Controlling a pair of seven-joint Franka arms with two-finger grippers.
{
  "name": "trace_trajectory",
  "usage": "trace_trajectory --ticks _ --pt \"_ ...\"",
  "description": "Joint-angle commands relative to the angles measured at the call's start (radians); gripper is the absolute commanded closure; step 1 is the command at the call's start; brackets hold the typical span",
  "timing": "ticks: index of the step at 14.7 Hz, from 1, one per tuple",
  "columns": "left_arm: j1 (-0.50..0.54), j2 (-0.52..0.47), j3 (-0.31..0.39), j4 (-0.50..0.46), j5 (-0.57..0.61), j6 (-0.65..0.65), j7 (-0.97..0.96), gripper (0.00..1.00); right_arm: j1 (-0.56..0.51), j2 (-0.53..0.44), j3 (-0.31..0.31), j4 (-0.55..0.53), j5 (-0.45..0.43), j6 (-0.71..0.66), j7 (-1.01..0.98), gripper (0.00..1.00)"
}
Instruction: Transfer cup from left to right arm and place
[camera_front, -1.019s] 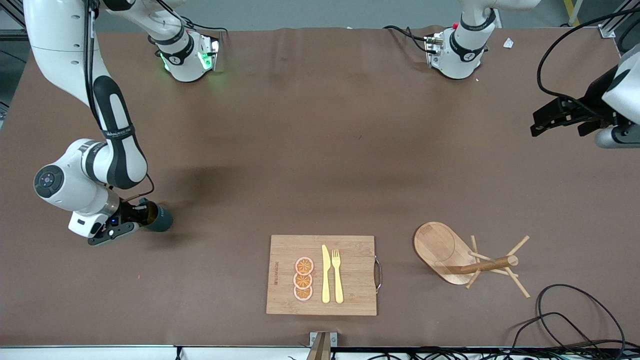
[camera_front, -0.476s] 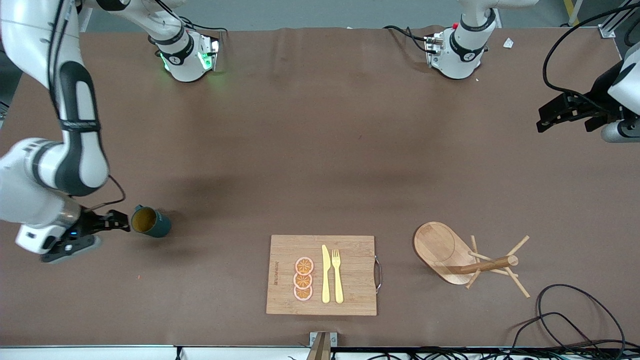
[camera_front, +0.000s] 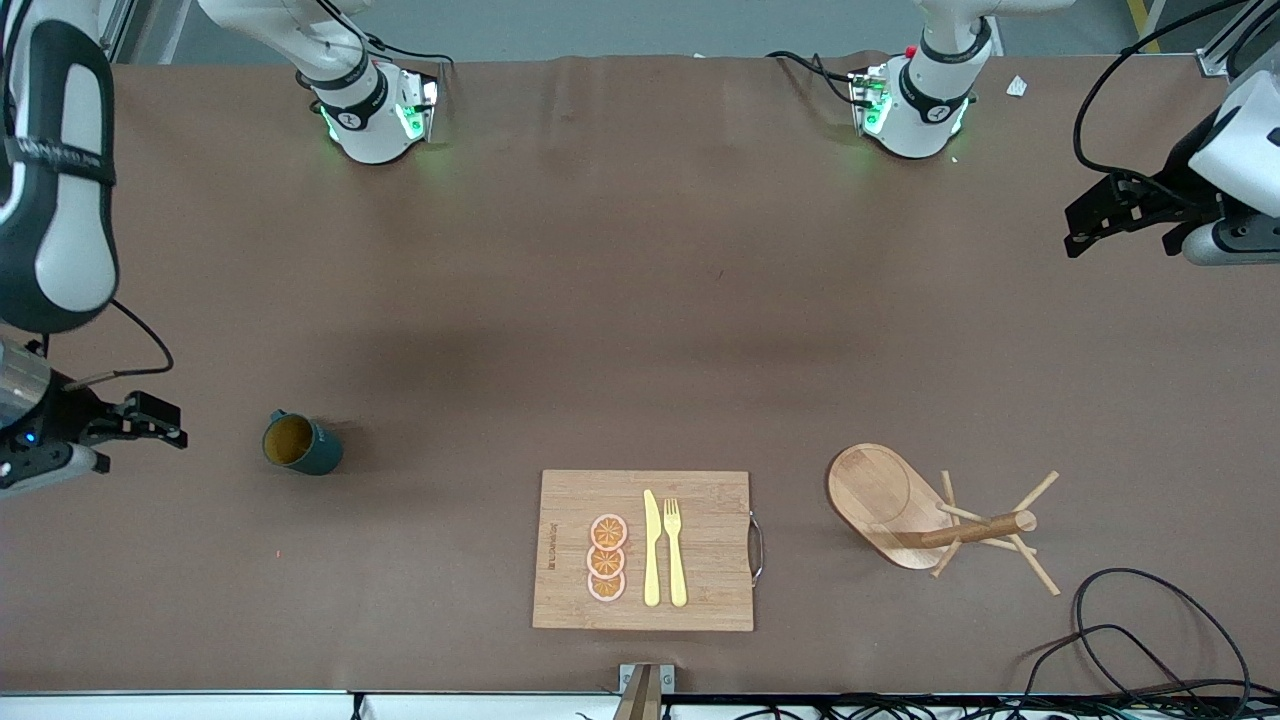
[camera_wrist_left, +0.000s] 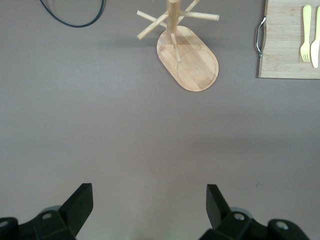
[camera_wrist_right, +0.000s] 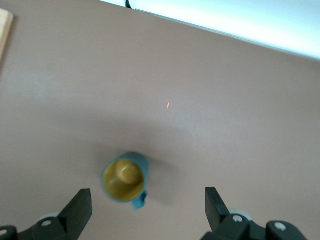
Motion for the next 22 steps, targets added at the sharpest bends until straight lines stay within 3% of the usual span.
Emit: trace_trajectory --ticks 1,3,5,10,13,22 --pt "0.011 -0.054 -0.018 -0.07 0.011 0.031 -0.062 0.0 -0.029 -0.128 0.088 -0.03 -0.055 -0.084 0.188 0.0" --pt "0.008 -0.054 -0.018 -0.073 0.011 0.031 -0.065 0.0 -0.107 -0.207 0.204 -0.034 -0.102 -0.154 0.324 0.0" --pt "0.008 -0.06 -0.018 -0.074 0.011 0.028 -0.067 0.0 -0.164 -0.277 0.274 -0.046 -0.125 -0.198 0.344 0.0" --pt "0.071 -0.068 -0.073 -0.082 0.004 0.022 -0.052 0.0 -0.196 -0.406 0.283 -0.083 -0.127 -0.262 0.393 0.0" --pt "0.068 -0.064 -0.074 -0.073 0.001 0.013 -0.038 0.0 -0.202 -0.452 0.351 -0.109 -0.189 -0.308 0.497 0.0" --pt "0.071 -0.045 -0.071 -0.068 -0.045 0.004 -0.044 0.0 -0.207 -0.451 0.358 -0.099 -0.202 -0.308 0.497 0.0"
